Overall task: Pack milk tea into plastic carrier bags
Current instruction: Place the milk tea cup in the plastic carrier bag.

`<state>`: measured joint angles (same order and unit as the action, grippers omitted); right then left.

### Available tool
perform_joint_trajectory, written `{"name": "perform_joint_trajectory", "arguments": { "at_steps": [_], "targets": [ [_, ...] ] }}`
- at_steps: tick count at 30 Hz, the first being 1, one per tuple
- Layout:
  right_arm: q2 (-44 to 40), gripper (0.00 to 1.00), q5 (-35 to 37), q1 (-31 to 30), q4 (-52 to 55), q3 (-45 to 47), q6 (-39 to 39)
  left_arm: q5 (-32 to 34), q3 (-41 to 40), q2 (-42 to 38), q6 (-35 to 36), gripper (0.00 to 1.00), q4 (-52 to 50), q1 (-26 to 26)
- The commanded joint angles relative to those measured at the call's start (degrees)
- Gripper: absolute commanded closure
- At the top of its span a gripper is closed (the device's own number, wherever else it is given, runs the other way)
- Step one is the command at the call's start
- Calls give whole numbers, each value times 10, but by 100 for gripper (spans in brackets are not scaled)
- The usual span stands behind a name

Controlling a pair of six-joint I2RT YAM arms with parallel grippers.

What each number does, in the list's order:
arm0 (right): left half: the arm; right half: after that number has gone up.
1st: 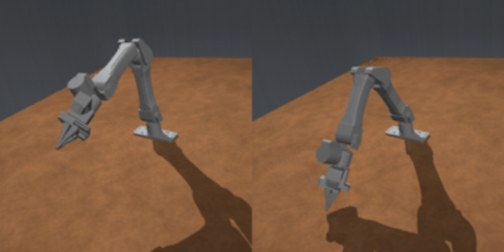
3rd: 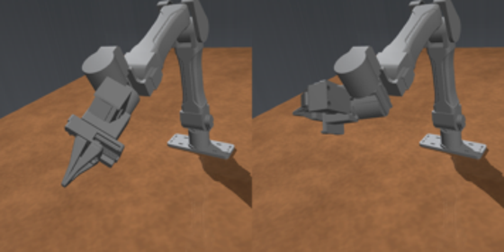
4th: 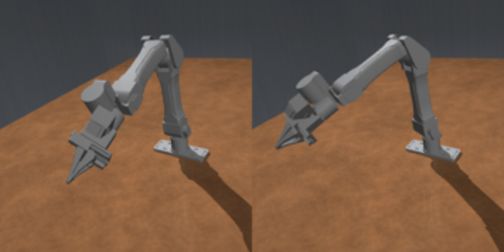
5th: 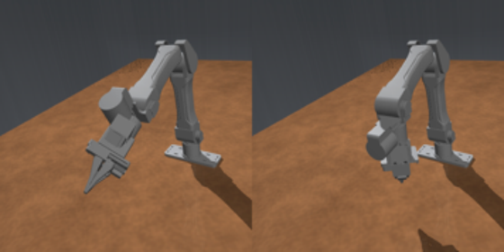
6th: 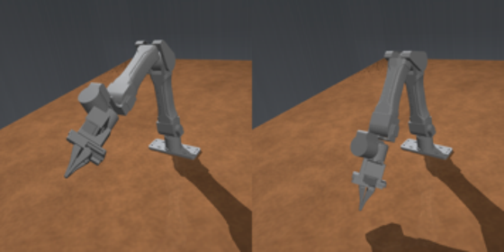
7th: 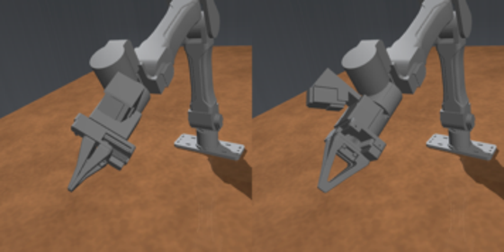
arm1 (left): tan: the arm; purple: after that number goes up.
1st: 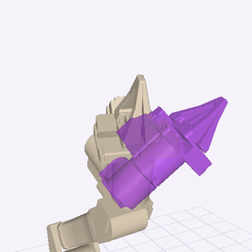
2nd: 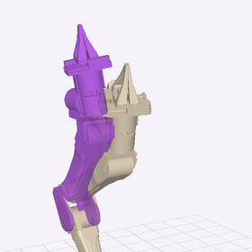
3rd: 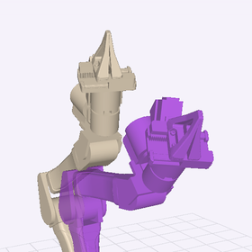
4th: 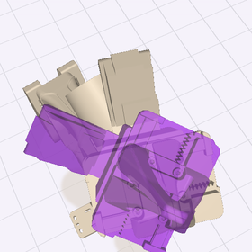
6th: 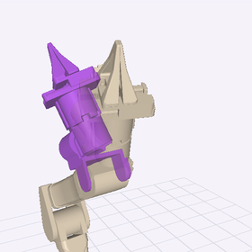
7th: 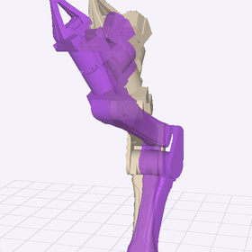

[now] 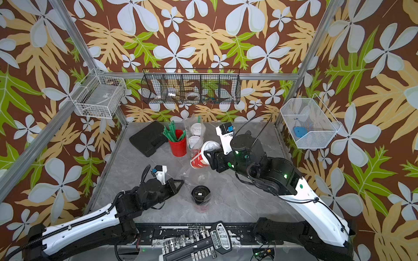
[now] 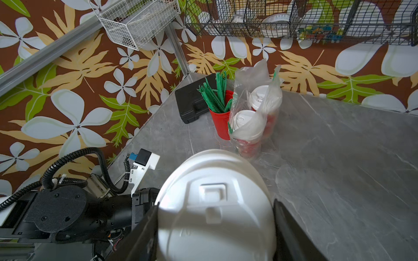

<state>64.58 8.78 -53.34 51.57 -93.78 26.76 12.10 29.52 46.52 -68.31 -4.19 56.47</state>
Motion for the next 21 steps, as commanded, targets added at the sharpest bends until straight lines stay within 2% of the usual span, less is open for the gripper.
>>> {"name": "perform_joint_trajectory", "arguments": {
  "at_steps": [1,8,21],
  "targets": [
    [-12,39,-16,-1,2,12,19,8,7,5,5,100,6,1],
    [-1,39,-29,-1,10,41,21,7,15,12,9,100,9,1],
    [65,39,21,-1,-19,34,-3,3,21,12,21,100,26,1]
  ]
}}
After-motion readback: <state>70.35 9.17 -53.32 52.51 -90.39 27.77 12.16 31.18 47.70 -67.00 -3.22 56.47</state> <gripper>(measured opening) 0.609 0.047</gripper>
